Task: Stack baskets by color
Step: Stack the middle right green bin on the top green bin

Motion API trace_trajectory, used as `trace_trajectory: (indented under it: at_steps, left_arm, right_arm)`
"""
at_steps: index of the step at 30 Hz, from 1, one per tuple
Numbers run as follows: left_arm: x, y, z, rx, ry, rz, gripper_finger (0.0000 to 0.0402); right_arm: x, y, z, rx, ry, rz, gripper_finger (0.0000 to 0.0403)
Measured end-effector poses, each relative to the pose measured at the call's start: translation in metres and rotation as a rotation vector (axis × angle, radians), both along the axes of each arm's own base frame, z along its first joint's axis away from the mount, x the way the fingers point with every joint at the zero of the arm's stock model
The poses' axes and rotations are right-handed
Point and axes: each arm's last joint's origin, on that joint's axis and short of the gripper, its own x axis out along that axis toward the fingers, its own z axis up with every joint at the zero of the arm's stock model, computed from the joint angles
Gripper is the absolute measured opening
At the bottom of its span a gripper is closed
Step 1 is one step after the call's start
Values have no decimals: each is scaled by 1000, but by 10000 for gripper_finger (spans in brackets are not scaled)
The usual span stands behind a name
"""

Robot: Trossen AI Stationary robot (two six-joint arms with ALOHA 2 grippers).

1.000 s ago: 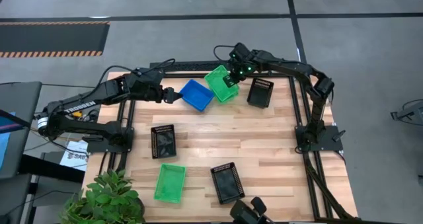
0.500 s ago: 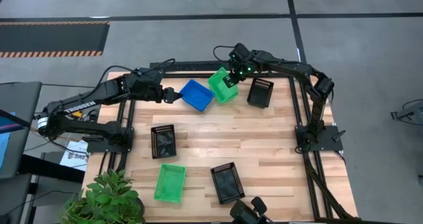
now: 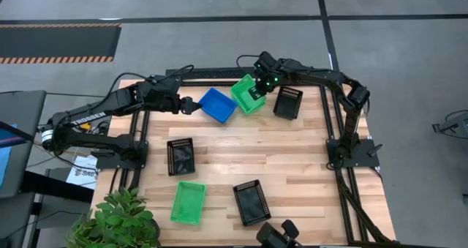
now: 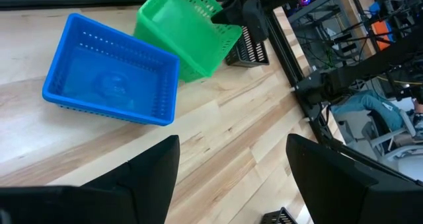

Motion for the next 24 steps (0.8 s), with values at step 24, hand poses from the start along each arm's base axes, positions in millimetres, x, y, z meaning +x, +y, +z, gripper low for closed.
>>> trace_trajectory:
  at_steps: [24]
  left_arm:
    - [0,0,0,2,1,-1,265]
  right_arm:
    - [5,-2,12,55,-99,43,26]
